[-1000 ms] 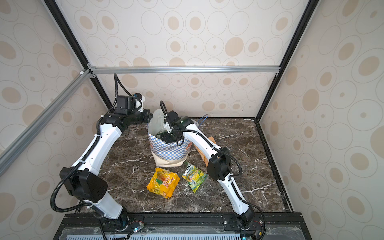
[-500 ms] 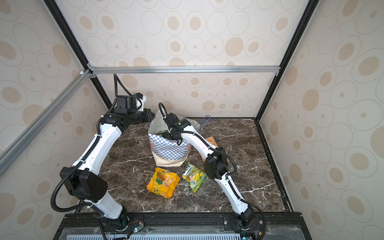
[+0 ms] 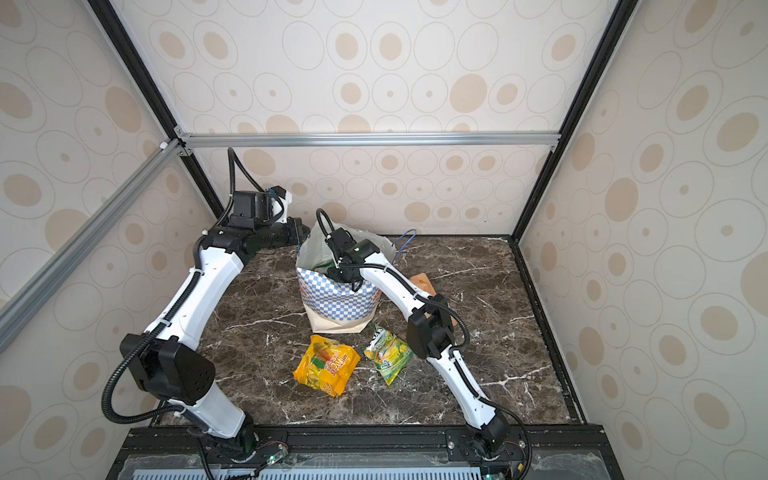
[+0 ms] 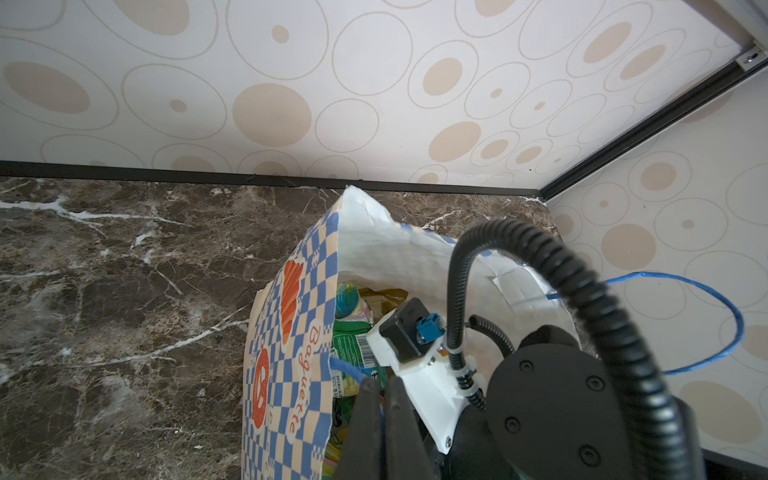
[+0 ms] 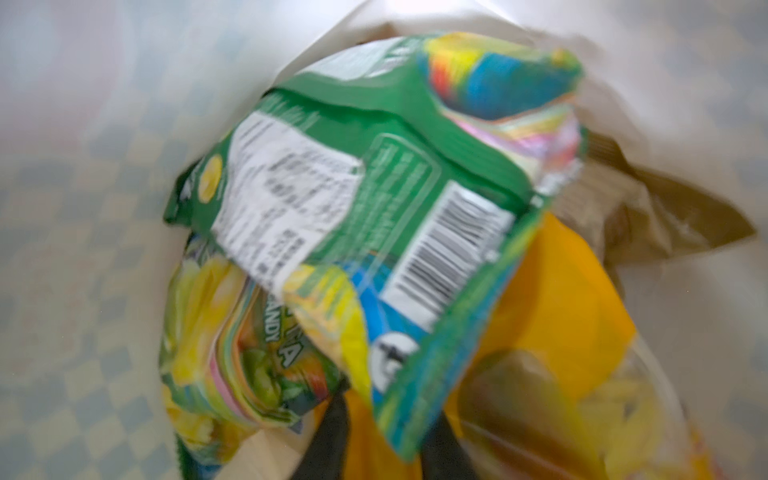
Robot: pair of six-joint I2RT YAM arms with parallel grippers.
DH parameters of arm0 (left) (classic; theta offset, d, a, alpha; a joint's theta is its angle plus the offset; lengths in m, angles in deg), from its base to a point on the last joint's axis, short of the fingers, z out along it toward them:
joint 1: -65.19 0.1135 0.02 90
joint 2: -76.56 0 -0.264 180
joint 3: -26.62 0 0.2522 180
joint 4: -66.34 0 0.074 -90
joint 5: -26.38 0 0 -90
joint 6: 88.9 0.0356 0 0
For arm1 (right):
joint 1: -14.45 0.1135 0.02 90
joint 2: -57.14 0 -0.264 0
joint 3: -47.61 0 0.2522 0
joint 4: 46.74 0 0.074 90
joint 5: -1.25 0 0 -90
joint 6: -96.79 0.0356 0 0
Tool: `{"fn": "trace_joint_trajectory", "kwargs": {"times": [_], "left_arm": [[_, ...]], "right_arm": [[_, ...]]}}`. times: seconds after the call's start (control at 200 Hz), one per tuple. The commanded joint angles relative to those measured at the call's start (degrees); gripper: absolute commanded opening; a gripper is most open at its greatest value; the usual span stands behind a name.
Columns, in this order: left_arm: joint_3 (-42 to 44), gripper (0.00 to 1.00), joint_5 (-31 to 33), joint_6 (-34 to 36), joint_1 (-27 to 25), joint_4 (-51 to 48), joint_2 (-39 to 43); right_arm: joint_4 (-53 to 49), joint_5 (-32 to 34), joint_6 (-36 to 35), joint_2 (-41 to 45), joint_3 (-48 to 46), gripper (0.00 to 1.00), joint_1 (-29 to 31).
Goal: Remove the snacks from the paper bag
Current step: 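Reach into the bag with the right gripper and grasp the second yellow bag, then lift the yellow bag out with the right gripper while the left gripper draws back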
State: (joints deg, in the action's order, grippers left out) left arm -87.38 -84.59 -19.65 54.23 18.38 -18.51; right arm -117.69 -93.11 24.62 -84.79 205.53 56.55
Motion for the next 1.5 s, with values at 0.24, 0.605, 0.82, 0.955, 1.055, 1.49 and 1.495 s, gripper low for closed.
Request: {"fn": "trace_joint_trajectory", "kwargs": {"times": [0.24, 0.605, 0.82, 0.955, 1.055, 1.49, 1.495], "left_arm": [[1.5, 0.16, 1.26, 2.03, 0.08, 4.52, 4.3], [5.61, 0.56, 5.54, 1.38, 0.08, 6.86, 12.78], [10.25, 0.72, 3.07, 1.18, 0.06, 9.66, 20.1], [16.22, 0.8, -2.82, 2.0, -0.01, 13.34, 25.73], [21.11, 0.86, -5.65, 3.29, 0.02, 16.17, 30.31], [26.37, 0.98, -18.06, 7.89, -0.02, 19.4, 40.4], [26.44, 0.98, -18.19, 7.99, -0.02, 19.46, 40.44]], "right_arm": [[2.58, 2.61, 1.49, 8.22, -0.63, 0.0, 2.22], [5.0, 4.36, 3.28, 15.43, -0.96, 0.0, 2.27], [6.66, 6.1, 2.8, 17.05, -0.68, 0.0, 2.22], [7.08, 6.36, 2.46, 16.95, 0.21, 0.0, 2.21], [6.75, 5.86, 2.08, 16.77, 2.31, 0.0, 2.16], [9.8, 8.79, 0.15, 21.77, 5.95, 0.0, 2.07], [9.81, 8.77, 0.17, 21.91, 5.96, 0.0, 2.04]]}}
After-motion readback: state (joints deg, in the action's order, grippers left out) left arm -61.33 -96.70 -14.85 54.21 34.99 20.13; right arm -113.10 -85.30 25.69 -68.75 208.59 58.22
